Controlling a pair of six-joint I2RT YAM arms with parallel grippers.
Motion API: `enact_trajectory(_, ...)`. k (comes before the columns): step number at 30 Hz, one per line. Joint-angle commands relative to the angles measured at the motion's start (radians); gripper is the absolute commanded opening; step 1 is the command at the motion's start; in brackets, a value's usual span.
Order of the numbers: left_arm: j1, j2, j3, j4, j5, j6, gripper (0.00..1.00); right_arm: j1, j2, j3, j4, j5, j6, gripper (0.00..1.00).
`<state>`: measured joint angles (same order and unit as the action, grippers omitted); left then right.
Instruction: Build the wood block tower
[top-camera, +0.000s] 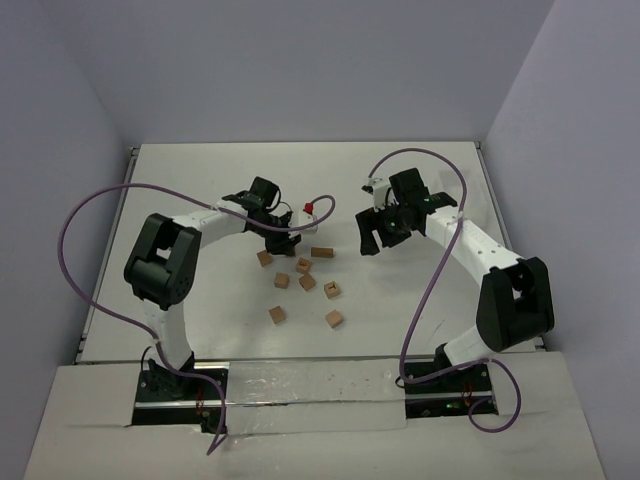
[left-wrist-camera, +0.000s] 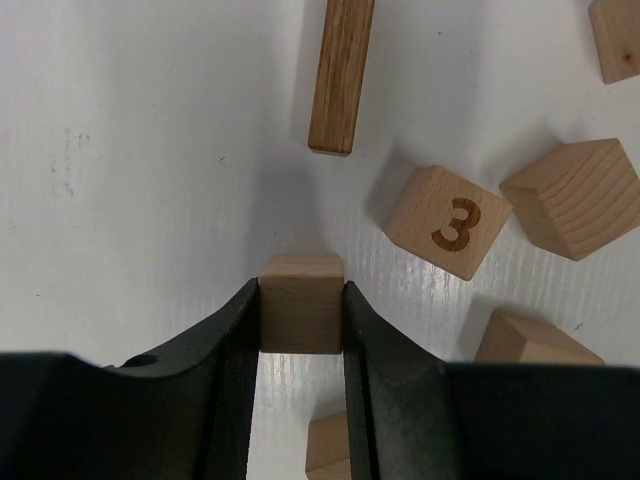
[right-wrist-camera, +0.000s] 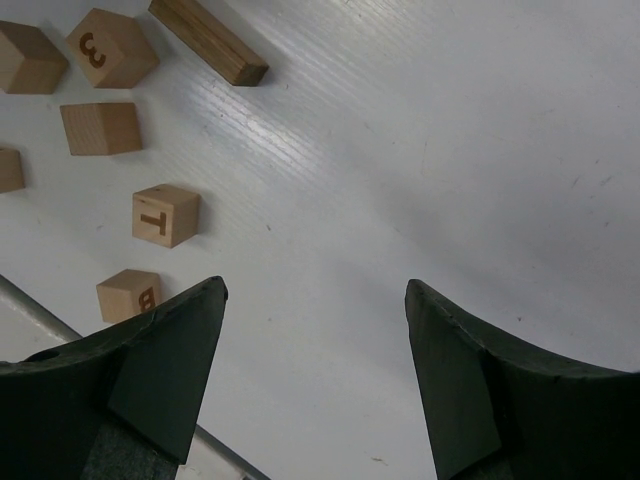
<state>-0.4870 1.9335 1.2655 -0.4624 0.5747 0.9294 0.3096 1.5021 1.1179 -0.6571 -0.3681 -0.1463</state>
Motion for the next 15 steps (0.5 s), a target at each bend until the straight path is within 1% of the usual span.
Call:
enact_trajectory(1, -0.008, 0.013, 0.041, -0.027, 0.013, 0.035, 0.24, 0.0, -0.005, 0.019, 0.011, -0.026, -0.002, 0.8)
enact_trajectory(2, -0.009, 0.013, 0.044, -0.03, 0.011, 0.039, 0.24, 0.0, -0.005, 0.019, 0.01, -0.026, -0.002, 0.8)
enact_trajectory(4, -0.015, 0.015, 0.041, -0.035, 0.004, 0.042, 0.33, 0.0, -0.003, 0.022, 0.008, -0.025, -0.004, 0.8)
enact_trajectory(9, -0.016, 0.002, 0.036, -0.031, 0.005, 0.036, 0.47, 0.0, -0.002, 0.03, 0.002, -0.02, -0.008, 0.8)
enact_trajectory(12, -0.016, -0.015, 0.035, -0.021, 0.007, 0.022, 0.51, 0.0, -0.005, 0.031, 0.004, -0.02, -0.007, 0.8)
enact_trajectory(15, -0.012, -0.084, 0.025, -0.005, 0.002, 0.009, 0.57, 0.0, -0.005, 0.038, 0.001, -0.026, -0.004, 0.8)
